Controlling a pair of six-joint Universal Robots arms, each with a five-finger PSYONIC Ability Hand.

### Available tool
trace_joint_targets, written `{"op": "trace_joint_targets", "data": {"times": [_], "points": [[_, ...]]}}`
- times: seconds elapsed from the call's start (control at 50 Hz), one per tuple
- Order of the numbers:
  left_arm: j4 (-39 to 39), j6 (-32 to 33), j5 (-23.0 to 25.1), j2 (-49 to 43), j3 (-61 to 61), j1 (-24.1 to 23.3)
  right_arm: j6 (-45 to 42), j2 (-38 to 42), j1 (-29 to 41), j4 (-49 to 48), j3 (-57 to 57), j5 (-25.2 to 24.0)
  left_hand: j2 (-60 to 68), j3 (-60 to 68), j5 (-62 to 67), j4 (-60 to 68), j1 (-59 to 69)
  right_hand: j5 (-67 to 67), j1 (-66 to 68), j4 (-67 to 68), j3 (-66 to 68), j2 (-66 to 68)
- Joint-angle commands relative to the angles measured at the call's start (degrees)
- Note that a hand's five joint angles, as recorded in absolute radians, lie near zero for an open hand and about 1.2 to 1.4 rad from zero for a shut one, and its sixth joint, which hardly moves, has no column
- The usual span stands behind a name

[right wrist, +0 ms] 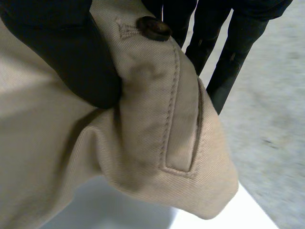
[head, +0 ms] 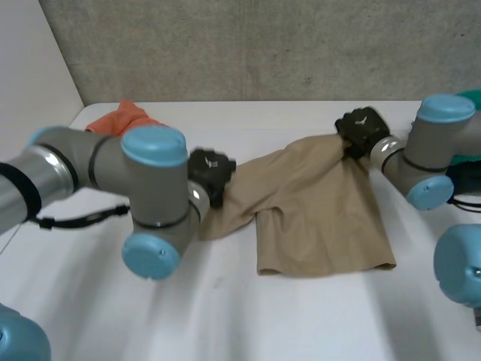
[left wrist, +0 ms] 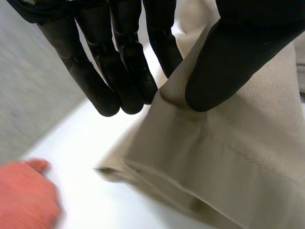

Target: Fold the laundry.

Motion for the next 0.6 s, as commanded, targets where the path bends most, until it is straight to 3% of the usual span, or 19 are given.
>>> {"op": "trace_joint_targets", "data": {"times": [0.02,0.14,0.3,0.4,0.44,0.46,0.52,0.6], "points": [[3.3,5.18,1.87,-3.14,17.98,3.7,1.09,-14.41,0.4,2.75,13.66,8.42,11.68,12.15,13.62,11.73,12.67,15.84,19.67,12.08,12.99,13.15],[3.22,6.06,3.1,-11.03,35.54,5.98,10.1,-27.14,3.56,11.53,31.39,13.53,11.68,12.15,13.62,11.73,12.67,15.84,19.67,12.08,12.99,13.15],[2.07,8.17,4.33,-22.29,49.54,8.7,30.06,-34.9,7.61,11.47,46.45,10.2,11.68,12.15,13.62,11.73,12.67,15.84,19.67,12.08,12.99,13.15],[1.19,7.3,6.44,-23.8,48.68,9.41,33.43,-34.2,10.07,8.92,48.31,9.66,9.53,10.0,11.47,9.58,10.52,12.65,16.48,8.89,9.8,9.96],[1.02,6.51,7.23,-23.27,46.75,9.41,32.91,-33.24,10.25,7.51,48.05,10.1,-16.76,-16.3,-14.83,-16.72,-15.78,-15.99,-12.16,-19.75,-18.84,-18.68],[0.93,5.46,7.85,-22.23,44.57,9.41,31.95,-32.97,10.51,6.2,47.7,10.63,-40.54,-40.07,-38.61,-40.5,-39.56,-37.79,-33.96,-41.55,-40.64,-40.48],[0.84,3.79,7.68,-18.46,39.04,9.32,27.92,-33.58,10.34,3.91,47.08,12.29,-54.87,-54.4,-52.93,-54.82,-53.88,-51.06,-47.23,-54.82,-53.91,-53.75],[0.84,2.38,6.45,-10.04,29.47,9.5,19.58,-36.47,9.9,2.68,47.25,12.65,-58.32,-57.85,-56.38,-58.27,-57.33,-54.16,-50.33,-57.92,-57.01,-56.85]]}}
